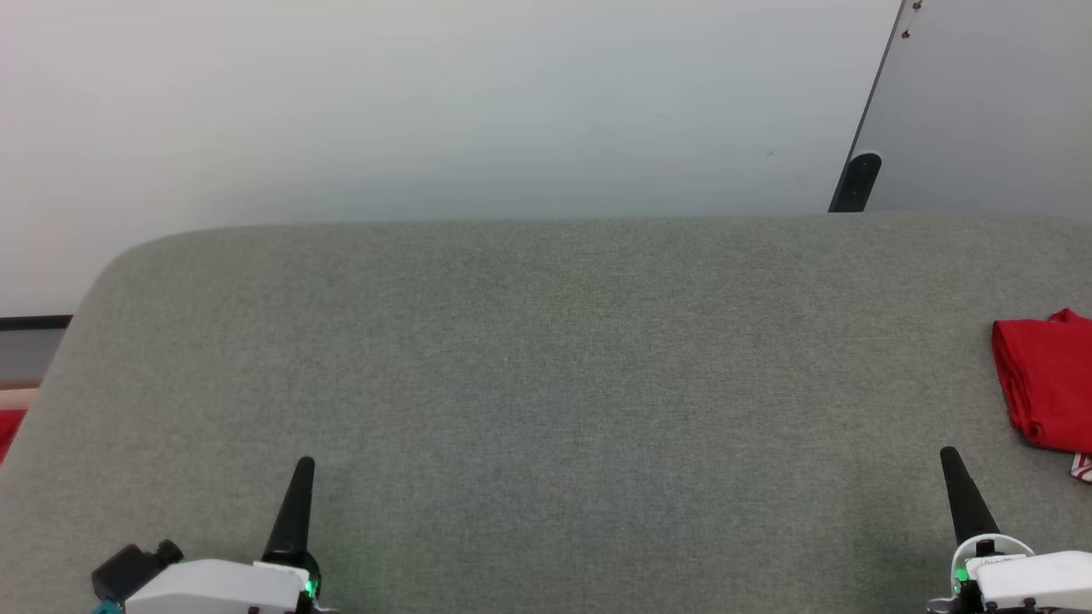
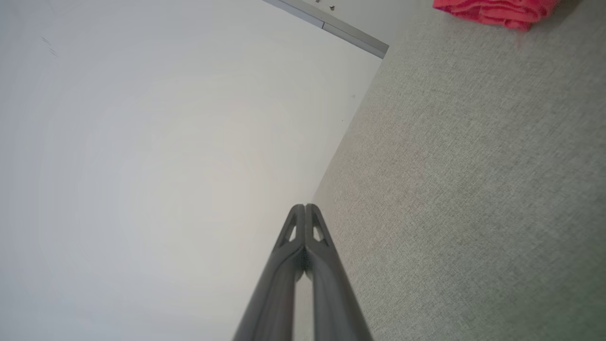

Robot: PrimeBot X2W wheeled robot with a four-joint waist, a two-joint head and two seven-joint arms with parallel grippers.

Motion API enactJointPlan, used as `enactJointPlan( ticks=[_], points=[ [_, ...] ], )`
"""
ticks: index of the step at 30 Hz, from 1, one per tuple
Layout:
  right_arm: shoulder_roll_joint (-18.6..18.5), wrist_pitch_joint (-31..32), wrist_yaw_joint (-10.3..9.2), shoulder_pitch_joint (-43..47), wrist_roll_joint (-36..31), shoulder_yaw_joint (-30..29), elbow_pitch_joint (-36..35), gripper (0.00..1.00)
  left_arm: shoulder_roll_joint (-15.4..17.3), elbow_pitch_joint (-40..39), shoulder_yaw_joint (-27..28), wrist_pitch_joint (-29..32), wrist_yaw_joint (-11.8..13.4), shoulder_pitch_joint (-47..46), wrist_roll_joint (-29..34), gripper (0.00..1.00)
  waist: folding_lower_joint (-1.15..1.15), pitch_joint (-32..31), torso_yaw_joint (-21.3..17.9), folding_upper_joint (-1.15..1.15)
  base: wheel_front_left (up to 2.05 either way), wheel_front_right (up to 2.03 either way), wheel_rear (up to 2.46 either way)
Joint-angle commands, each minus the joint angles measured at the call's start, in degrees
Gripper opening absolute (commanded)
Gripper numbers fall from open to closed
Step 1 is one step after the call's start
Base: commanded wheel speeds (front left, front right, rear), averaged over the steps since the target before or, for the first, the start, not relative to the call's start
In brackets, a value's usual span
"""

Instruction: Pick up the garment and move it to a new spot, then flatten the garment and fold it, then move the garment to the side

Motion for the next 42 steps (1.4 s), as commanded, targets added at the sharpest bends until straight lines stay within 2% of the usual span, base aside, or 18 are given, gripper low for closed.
enactJointPlan(
  ticks=[1,42],
  points=[
    [0.0,0.3,-0.05,-1.2,1.6,0.1,-0.1,0.00,0.0,-0.1,0.4,0.4,-0.4,-1.1,-1.5,0.00,0.00,0.0,-0.1,0.00,0.00,0.00,0.00],
    [0.9,4.7,-0.07,-4.4,18.4,0.3,2.0,0.00,-1.8,1.5,2.0,5.0,-0.5,-4.1,-17.5,0.00,0.00,0.6,-1.7,0.00,0.00,0.00,0.00]
  ],
)
